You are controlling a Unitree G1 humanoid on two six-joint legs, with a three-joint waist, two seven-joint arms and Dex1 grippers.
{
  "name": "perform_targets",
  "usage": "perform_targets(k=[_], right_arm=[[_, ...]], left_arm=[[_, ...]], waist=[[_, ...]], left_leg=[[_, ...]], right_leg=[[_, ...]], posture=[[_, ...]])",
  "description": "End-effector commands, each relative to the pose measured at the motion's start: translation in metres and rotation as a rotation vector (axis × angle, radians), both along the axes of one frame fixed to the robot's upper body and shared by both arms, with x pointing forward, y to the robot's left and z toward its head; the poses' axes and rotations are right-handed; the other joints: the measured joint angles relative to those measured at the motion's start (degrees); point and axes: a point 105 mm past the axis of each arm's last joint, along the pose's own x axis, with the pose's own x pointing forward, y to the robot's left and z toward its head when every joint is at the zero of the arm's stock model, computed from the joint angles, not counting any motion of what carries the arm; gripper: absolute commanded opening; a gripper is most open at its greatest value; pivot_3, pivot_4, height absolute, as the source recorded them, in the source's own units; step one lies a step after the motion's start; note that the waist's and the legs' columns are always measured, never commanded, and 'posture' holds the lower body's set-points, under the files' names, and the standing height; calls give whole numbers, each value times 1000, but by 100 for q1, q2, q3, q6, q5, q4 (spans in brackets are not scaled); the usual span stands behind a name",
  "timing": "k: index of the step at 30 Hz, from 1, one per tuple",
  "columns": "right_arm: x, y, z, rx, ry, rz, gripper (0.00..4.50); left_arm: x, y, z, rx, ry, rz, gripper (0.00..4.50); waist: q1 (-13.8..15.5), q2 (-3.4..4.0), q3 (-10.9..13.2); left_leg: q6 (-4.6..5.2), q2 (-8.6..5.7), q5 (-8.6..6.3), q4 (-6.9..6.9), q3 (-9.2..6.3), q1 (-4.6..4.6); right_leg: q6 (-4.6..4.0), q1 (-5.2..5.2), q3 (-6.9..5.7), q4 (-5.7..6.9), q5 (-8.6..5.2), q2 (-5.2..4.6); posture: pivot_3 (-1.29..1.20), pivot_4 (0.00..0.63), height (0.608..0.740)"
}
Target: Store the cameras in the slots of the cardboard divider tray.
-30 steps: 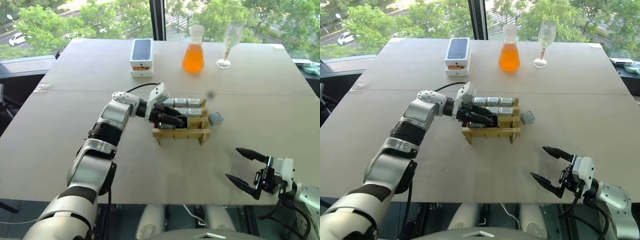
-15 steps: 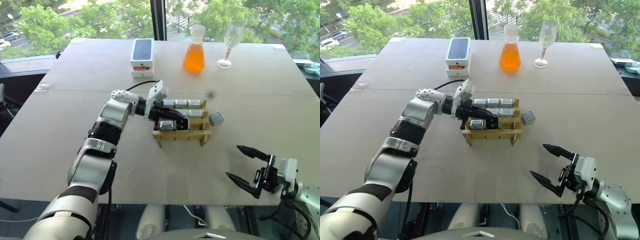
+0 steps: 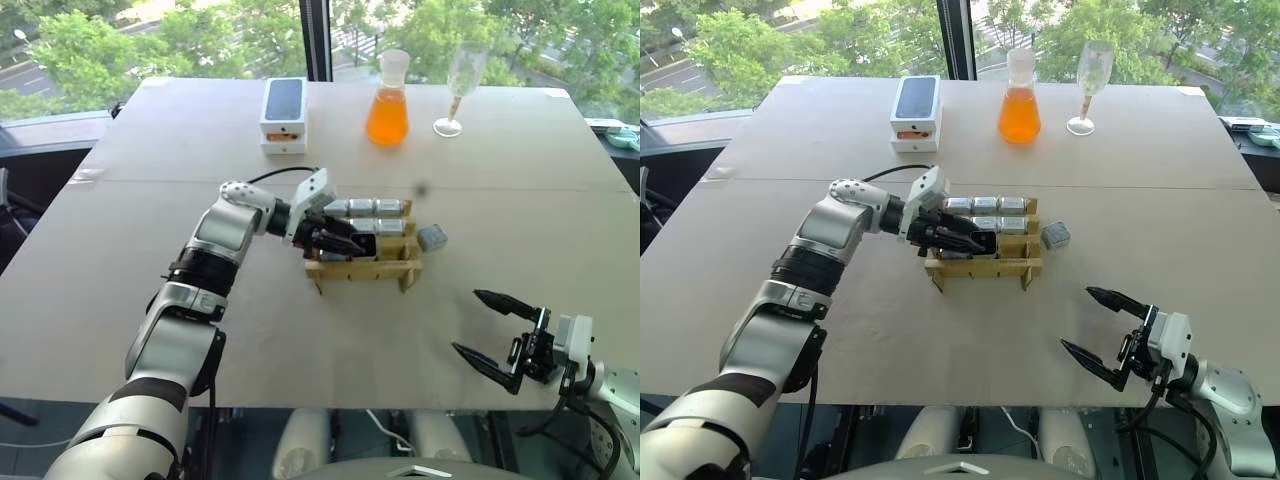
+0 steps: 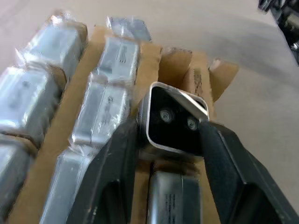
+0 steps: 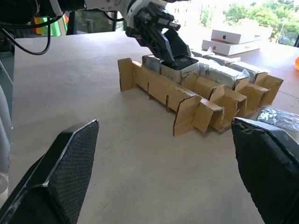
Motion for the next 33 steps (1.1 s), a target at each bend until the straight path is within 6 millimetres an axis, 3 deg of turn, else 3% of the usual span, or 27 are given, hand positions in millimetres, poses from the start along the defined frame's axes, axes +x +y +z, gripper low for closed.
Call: perform_targets(k=[1,8,12,13,17,21,25,33], right_arm=[[-2,0,5,-10,-34,3,4500],[-2,1,4,-12,-37,-3,4500],[-3,1,3,-14,-35,-5,4500],[-2,0,2,-15,-34,-6,4500],[-2,-1,1,-17,-32,-7,4500],[-1,-1,0,-17,-33,-4,4500],[2,1,2,-8,-34,-4,4500],[28,15,27,38,17,-25,4500]], left_arm=[[5,4,-14,65,39,58,2037],[-2,6,-23,125,48,12,2037],[-2,1,-17,75,31,1,2037],[0,0,-15,59,24,5,1479],[1,-2,-8,15,-6,-9,35],[0,-6,6,-73,-18,-19,35],[-12,-2,21,-153,10,-73,35],[-25,25,47,-204,-122,-5,35]], waist=[[5,-1,0],[-13,-1,-1],[-9,-1,-2],[-7,-1,-2],[-4,-2,-2],[-3,-4,0],[-10,-4,0],[-36,-3,3]], left_leg=[[4,0,-2,0,1,3],[16,0,-9,-1,12,70],[16,1,-9,-1,17,72],[16,1,-9,-1,17,71],[16,1,-9,-1,18,67],[16,0,-10,-1,18,64],[16,1,-10,-2,18,62],[15,5,-9,-3,19,58]], right_leg=[[0,0,2,5,0,0],[-1,48,14,25,-2,3],[-1,48,21,29,-2,3],[-1,47,21,29,-2,3],[-1,47,21,22,-2,1],[-1,46,19,18,-2,1],[-1,43,20,16,-2,1],[-2,32,25,26,-2,-3]], posture=[[0,150,740],[0,150,740],[0,150,740],[0,150,740],[0,150,740],[0,150,740],[0,150,740],[0,150,740]])
